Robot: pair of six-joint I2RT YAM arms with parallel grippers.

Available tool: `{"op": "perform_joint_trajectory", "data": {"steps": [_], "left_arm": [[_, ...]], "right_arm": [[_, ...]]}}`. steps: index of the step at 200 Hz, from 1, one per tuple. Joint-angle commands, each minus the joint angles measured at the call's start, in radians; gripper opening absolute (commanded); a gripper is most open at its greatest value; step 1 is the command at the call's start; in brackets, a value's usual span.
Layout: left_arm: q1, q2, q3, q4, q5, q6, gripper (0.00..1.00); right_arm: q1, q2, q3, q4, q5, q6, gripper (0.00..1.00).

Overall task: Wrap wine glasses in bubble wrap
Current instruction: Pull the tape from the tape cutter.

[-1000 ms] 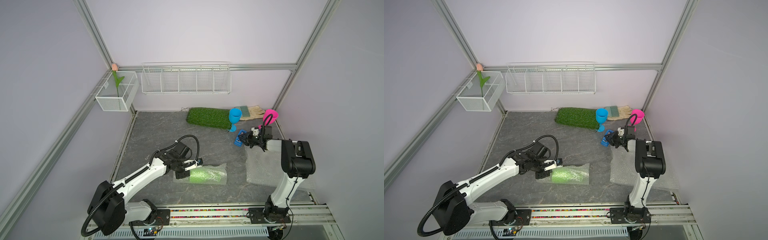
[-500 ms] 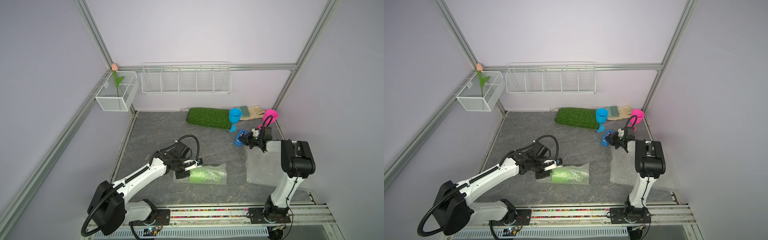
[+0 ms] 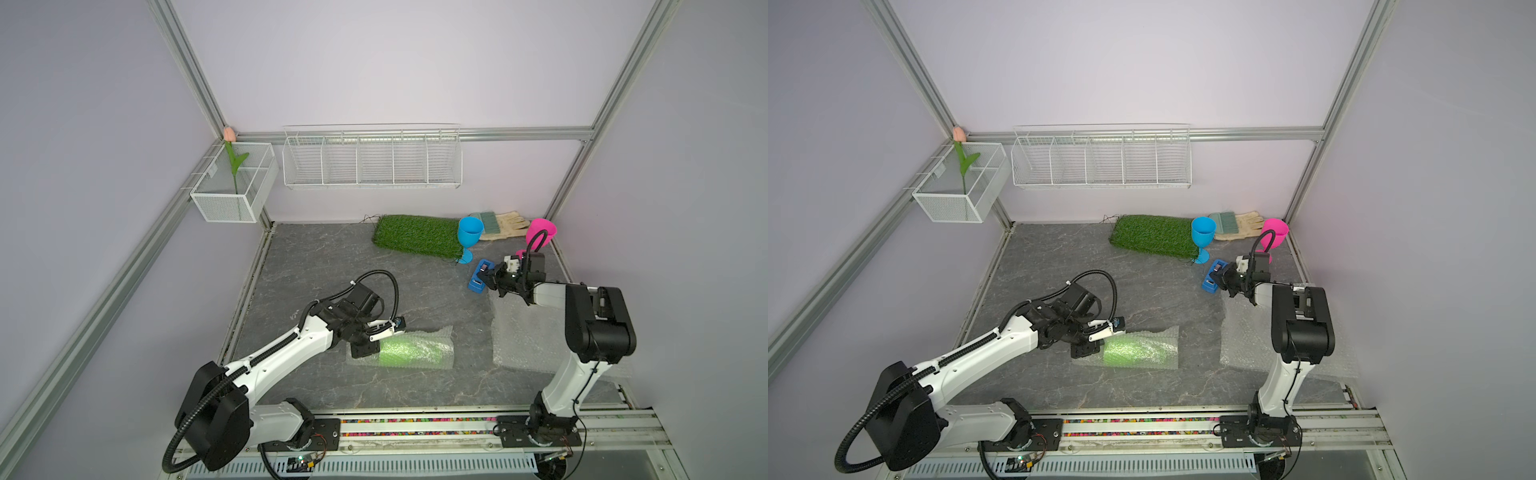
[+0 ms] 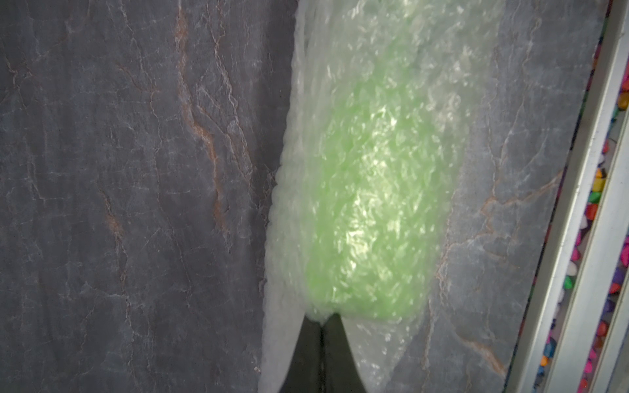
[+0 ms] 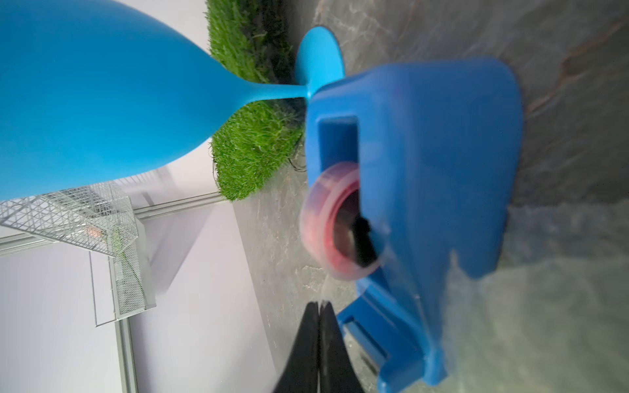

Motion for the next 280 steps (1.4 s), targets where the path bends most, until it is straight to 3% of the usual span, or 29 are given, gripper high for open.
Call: {"op": "perform_joint_trajectory", "data": {"steps": [1, 136, 233, 261, 280], "left_arm": [[-0.001, -0.004, 0.000, -0.010, 0.005, 0.020, 0.00], [-0.010, -0.039, -0.004, -0.009, 0.009, 0.020, 0.00], [-0.017, -0.041, -0.004, -0.012, 0.006, 0.019, 0.00], [-0.020, -0.040, -0.004, -0.013, 0.005, 0.017, 0.00], [-0.021, -0.044, -0.006, -0.011, 0.006, 0.017, 0.00]], "right_arm": [[0.019, -0.085, -0.025, -0.016, -0.036, 0.021, 0.07], [0.103, -0.368, -0.196, -0.213, 0.021, -0.033, 0.07], [0.295, -0.538, -0.360, -0.221, 0.120, 0.035, 0.07], [0.268, -0.558, -0.324, -0.308, 0.138, -0.039, 0.07], [0.176, -0.570, -0.263, -0.417, 0.148, -0.129, 0.20]]}}
